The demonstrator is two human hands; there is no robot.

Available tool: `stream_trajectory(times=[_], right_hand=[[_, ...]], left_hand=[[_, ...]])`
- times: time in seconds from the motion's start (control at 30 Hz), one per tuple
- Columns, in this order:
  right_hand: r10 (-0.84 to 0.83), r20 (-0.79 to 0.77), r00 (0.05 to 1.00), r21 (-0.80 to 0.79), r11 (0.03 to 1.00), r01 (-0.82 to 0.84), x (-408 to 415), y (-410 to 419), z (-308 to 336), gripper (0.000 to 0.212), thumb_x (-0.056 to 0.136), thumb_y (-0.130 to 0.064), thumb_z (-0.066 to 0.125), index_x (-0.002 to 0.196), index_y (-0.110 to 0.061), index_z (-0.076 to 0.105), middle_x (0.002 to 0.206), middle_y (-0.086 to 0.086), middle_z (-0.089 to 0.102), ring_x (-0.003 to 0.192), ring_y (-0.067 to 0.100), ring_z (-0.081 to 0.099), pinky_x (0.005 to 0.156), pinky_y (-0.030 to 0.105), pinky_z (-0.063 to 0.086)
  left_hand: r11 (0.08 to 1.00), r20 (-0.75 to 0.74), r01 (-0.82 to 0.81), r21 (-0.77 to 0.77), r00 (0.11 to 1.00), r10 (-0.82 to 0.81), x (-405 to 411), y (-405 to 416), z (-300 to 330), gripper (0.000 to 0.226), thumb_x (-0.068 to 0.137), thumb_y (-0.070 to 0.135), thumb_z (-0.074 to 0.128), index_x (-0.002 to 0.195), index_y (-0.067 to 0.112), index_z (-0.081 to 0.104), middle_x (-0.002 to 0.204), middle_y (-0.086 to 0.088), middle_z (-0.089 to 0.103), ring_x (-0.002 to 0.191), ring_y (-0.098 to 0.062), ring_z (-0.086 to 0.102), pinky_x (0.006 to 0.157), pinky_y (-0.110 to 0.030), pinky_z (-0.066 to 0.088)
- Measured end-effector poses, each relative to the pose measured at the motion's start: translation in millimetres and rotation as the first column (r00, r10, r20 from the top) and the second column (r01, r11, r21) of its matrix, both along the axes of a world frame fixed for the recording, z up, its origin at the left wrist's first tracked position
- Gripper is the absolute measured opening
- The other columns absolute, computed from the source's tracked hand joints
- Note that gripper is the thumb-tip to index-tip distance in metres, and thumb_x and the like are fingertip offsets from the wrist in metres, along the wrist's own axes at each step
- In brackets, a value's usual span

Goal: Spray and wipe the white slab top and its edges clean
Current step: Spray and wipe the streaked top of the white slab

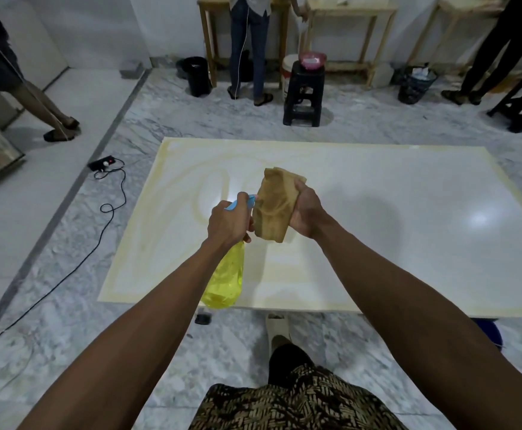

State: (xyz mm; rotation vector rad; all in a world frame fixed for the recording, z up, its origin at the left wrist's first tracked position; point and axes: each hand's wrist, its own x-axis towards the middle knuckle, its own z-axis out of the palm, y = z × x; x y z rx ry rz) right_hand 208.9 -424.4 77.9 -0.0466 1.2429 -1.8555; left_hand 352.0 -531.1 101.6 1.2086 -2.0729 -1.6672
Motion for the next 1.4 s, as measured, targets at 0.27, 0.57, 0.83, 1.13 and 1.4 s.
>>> stream_trajectory(times=[0.27,0.57,0.83,1.13,1.4], right_hand=[[0.010,0.023,1.000,0.031,0.999,-0.011,-55.5,-48.9,-13.5,0.051,0.107,-0.042,0.025,0.127,-0.010,0.060,0.134,0.018,0.062,0.122,0.034,0.061,0.096,0.045,0.053],[0.047,0.006,0.999,0.196,0.979,-0.048,-150.6,-74.1,-64.7,0.055,0.101,-0.048,0.048,0.130,-0.004,0.058,0.121,0.017,0.066,0.110,0.033,0.065,0.100,0.050,0.052],[0.036,-0.510,0.860,0.618,0.710,0.337,-268.9,-78.5,-117.4,0.039,0.106,-0.037,0.039,0.125,-0.011,0.060,0.110,0.001,0.065,0.101,0.021,0.064,0.082,0.023,0.051],[0.506,-0.673,0.539,0.739,0.491,0.462,-403.7,-135.5,-181.2,0.057,0.094,-0.034,0.037,0.145,-0.010,0.044,0.144,0.017,0.049,0.132,0.033,0.047,0.108,0.040,0.037],[0.853,-0.447,0.269,0.863,0.332,0.381,-335.2,-123.5,-250.6,0.059,0.100,-0.049,0.030,0.156,-0.035,0.019,0.166,0.006,0.012,0.152,0.039,0.005,0.119,0.059,0.003]], left_hand=[[1.000,0.081,0.002,-0.023,0.997,0.000,-56.3,-42.6,-5.0,0.055,0.086,0.055,0.042,0.074,0.014,0.077,0.056,-0.008,0.068,0.042,-0.026,0.061,0.074,-0.044,0.061],[0.998,0.087,-0.002,0.059,0.996,-0.003,-171.3,-98.5,-25.7,0.062,0.079,0.057,0.047,0.098,0.010,0.082,0.059,-0.006,0.070,0.055,-0.027,0.072,0.063,-0.042,0.065],[0.993,0.009,-0.026,0.114,1.000,0.025,-260.6,-122.0,-51.1,0.041,0.083,0.051,0.047,0.092,0.033,0.084,0.057,-0.003,0.060,0.065,-0.029,0.069,0.051,-0.033,0.050],[0.985,-0.098,-0.162,0.060,0.981,0.168,-315.3,-148.3,-91.1,0.044,0.104,0.044,0.042,0.084,0.036,0.081,0.060,0.000,0.065,0.063,-0.037,0.069,0.055,-0.042,0.055],[0.985,-0.051,-0.172,0.030,0.984,0.173,-300.7,-149.3,-121.1,0.053,0.107,0.043,0.040,0.072,0.027,0.077,0.056,0.000,0.064,0.065,-0.043,0.070,0.051,-0.042,0.058]])
